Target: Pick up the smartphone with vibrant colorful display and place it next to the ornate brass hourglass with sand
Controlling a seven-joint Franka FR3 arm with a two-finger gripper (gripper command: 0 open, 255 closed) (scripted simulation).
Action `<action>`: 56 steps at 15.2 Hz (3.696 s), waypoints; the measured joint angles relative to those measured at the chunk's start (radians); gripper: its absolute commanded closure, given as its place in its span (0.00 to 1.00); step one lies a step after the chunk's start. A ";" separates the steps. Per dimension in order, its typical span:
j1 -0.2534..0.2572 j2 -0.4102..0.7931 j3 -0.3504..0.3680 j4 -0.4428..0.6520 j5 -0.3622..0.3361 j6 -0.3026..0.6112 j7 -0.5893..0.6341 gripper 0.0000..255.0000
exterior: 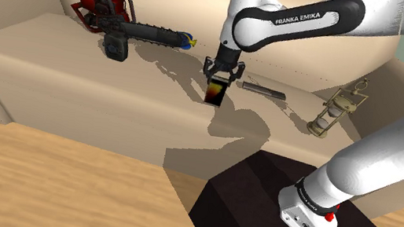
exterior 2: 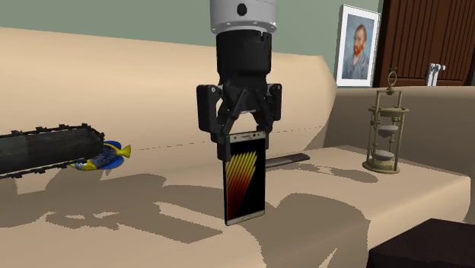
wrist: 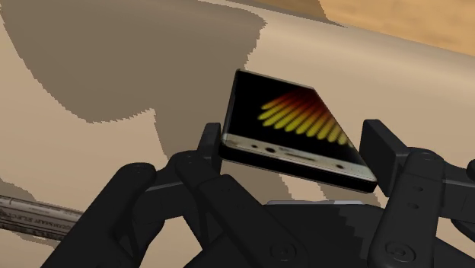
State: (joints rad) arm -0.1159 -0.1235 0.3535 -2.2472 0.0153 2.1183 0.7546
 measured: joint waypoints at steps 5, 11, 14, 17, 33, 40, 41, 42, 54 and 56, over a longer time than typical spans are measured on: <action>0.000 -0.026 -0.005 0.041 0.009 -0.066 -0.010 1.00; 0.000 -0.054 -0.009 0.096 0.017 -0.148 -0.016 1.00; -0.001 -0.062 -0.012 0.129 0.019 -0.188 -0.020 1.00; -0.001 -0.070 -0.013 0.157 0.021 -0.224 -0.021 1.00; -0.005 -0.077 -0.020 0.367 0.020 -0.440 -0.025 1.00; -0.007 -0.058 -0.021 0.484 0.014 -0.539 -0.024 1.00; -0.008 -0.055 -0.022 0.499 0.013 -0.552 -0.025 1.00; -0.007 -0.049 -0.020 0.518 0.011 -0.564 -0.021 1.00; -0.007 0.020 -0.012 0.760 -0.010 -0.741 -0.010 1.00; -0.005 0.038 -0.008 0.808 -0.016 -0.772 -0.005 1.00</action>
State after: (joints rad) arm -0.1213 -0.0857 0.3452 -1.4397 -0.0007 1.3462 0.7500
